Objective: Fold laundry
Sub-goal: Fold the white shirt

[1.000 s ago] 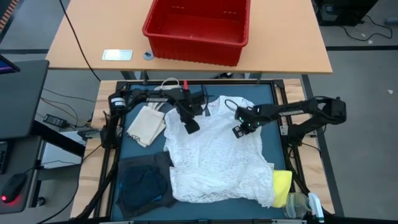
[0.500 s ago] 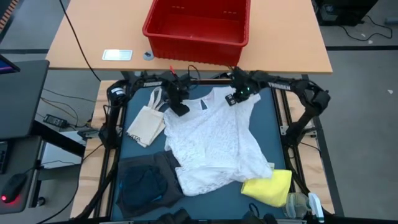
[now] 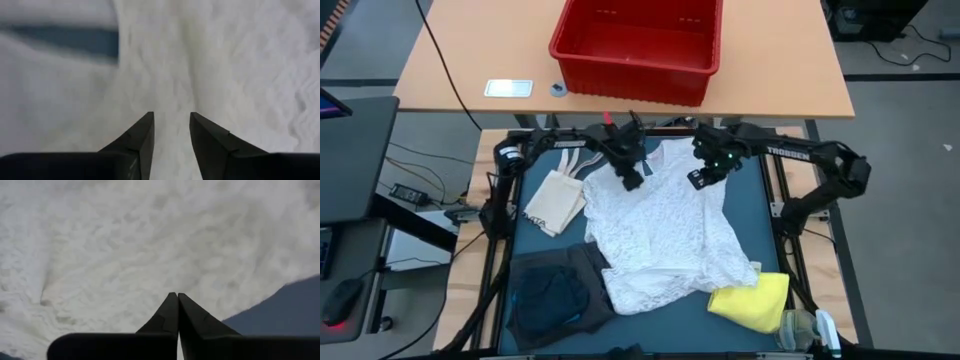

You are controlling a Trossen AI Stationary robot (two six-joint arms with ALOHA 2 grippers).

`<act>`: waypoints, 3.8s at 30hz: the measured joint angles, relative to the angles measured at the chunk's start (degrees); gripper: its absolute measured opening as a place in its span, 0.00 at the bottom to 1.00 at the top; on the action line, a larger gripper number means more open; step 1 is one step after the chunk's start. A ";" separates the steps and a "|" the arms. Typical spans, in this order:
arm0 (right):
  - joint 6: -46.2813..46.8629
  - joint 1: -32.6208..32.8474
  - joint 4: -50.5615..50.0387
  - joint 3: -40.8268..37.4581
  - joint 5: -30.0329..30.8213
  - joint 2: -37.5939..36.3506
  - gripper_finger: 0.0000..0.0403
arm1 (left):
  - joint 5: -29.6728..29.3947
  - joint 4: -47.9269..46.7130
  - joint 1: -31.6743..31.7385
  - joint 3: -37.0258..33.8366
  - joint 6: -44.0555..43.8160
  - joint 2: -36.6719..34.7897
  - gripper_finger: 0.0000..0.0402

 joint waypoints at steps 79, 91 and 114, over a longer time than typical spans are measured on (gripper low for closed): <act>-0.12 -8.65 9.98 26.14 21.23 27.97 0.00 | -2.92 -8.14 5.56 4.59 4.71 -8.44 0.01; 0.14 11.72 5.91 15.62 7.57 20.25 0.01 | -5.49 -11.01 4.60 4.59 7.50 -8.44 0.01; 10.16 32.52 5.20 -24.84 21.86 -3.34 0.01 | -7.53 -12.55 -13.37 4.59 -7.56 3.21 0.01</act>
